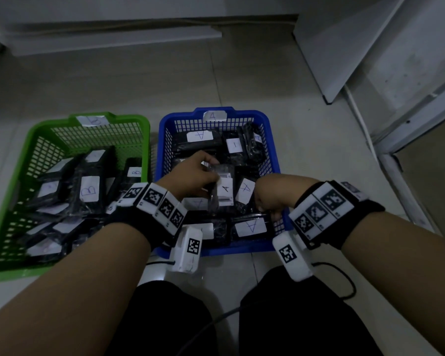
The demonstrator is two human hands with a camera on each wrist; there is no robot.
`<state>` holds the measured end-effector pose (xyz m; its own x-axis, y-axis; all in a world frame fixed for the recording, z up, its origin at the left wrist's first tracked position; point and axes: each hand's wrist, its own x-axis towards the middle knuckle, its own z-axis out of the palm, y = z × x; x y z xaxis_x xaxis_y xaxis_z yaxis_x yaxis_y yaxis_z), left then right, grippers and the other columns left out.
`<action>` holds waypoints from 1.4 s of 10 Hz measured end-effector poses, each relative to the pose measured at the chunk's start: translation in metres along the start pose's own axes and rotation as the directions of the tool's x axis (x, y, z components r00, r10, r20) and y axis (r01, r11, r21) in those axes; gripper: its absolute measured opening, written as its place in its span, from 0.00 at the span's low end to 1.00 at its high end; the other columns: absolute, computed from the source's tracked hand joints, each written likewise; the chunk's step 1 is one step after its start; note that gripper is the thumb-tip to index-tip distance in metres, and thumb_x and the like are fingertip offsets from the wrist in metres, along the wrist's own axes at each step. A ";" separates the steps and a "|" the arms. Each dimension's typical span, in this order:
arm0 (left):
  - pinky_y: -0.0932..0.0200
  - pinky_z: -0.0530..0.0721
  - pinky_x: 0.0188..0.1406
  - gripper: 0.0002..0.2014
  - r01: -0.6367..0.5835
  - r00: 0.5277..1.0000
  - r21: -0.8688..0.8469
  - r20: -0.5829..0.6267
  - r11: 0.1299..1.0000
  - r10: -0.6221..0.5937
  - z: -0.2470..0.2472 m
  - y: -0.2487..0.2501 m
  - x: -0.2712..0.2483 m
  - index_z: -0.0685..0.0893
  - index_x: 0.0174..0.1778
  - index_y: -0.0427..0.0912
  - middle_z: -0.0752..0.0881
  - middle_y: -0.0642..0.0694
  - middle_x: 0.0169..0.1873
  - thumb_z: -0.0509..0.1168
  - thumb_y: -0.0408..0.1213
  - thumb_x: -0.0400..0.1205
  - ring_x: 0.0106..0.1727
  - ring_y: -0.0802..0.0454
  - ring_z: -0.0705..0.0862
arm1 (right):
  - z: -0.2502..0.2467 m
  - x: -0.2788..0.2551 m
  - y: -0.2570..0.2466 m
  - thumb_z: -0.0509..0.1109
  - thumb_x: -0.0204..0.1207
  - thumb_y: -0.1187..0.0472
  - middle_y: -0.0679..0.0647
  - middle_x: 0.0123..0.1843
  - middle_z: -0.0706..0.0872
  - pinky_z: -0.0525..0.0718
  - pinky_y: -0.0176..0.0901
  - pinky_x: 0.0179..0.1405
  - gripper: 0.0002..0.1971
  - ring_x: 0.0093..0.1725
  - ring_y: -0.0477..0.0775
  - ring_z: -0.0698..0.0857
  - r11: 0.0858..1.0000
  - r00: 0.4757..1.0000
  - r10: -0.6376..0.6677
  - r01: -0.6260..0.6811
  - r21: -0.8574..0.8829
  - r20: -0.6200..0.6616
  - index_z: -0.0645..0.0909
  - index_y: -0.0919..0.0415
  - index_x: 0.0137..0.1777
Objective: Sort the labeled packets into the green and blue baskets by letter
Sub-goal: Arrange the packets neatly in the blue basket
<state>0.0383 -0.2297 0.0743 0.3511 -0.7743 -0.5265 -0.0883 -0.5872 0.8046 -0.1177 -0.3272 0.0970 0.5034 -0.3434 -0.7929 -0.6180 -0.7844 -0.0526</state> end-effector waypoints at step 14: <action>0.54 0.90 0.35 0.08 -0.114 0.932 -0.069 -0.352 0.991 0.083 -0.029 -0.024 0.016 0.77 0.55 0.45 0.86 0.44 0.50 0.65 0.42 0.83 0.45 0.48 0.88 | -0.023 0.017 0.006 0.74 0.71 0.62 0.51 0.46 0.80 0.71 0.42 0.36 0.11 0.47 0.54 0.79 0.978 0.872 -0.187 0.209 -0.001 -0.452 0.75 0.56 0.49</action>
<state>0.0727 -0.2213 0.0544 0.6484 -0.6874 -0.3272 -0.0635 -0.4772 0.8765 -0.0989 -0.3494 0.0974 0.8276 -0.3863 -0.4073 -0.4986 -0.8392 -0.2170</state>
